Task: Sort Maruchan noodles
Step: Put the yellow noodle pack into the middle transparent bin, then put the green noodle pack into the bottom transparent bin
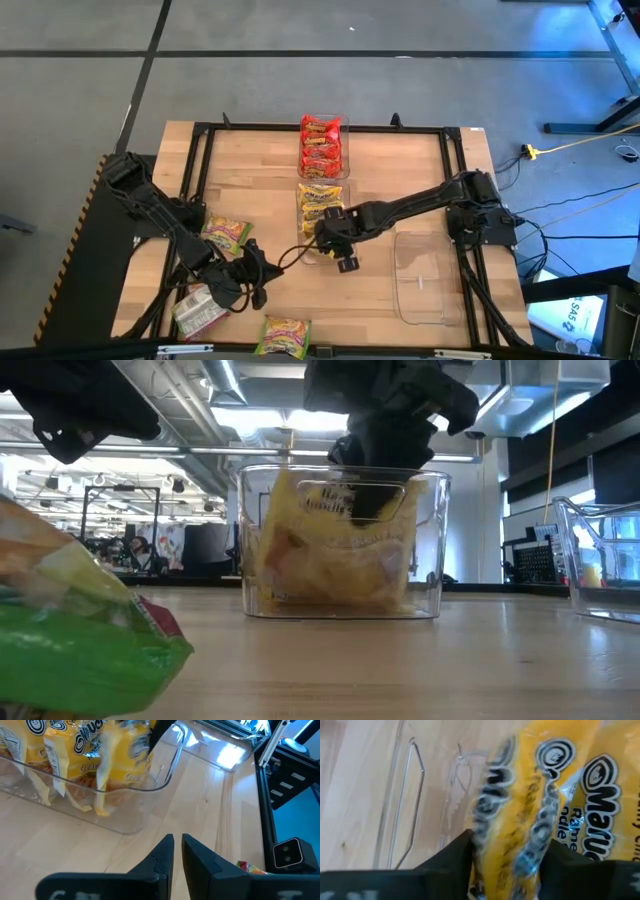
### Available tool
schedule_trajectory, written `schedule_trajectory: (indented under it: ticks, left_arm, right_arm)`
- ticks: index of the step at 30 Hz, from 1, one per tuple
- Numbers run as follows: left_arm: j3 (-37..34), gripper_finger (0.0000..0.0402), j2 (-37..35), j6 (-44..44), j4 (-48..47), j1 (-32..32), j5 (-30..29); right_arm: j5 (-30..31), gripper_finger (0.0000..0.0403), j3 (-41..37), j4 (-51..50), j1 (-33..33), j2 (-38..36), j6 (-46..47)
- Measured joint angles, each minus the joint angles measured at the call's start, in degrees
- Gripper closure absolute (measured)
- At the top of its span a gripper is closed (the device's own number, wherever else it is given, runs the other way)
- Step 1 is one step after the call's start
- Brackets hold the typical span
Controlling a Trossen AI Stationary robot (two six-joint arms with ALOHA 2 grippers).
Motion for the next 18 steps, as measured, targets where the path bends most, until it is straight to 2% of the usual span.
schedule_trajectory:
  ticks: [6,9,14,18]
  left_arm:
    - [0.0,0.0371,0.0,0.0,0.0,0.0,-0.3]
    - [0.0,0.0371,0.0,0.0,0.0,0.0,-0.4]
    - [0.0,0.0371,0.0,0.4,0.1,0.0,-1.3]
    - [0.0,0.0371,0.0,1.6,0.6,0.3,-1.3]
  right_arm:
    - [0.9,0.0180,0.0,0.1,0.0,2.0,0.5]
    - [2.4,0.0154,0.0,-0.2,0.0,2.1,1.4]
    - [3.5,0.0139,3.3,-2.6,0.1,0.8,1.9]
    - [3.5,0.0139,8.2,-10.2,0.1,0.5,2.6]
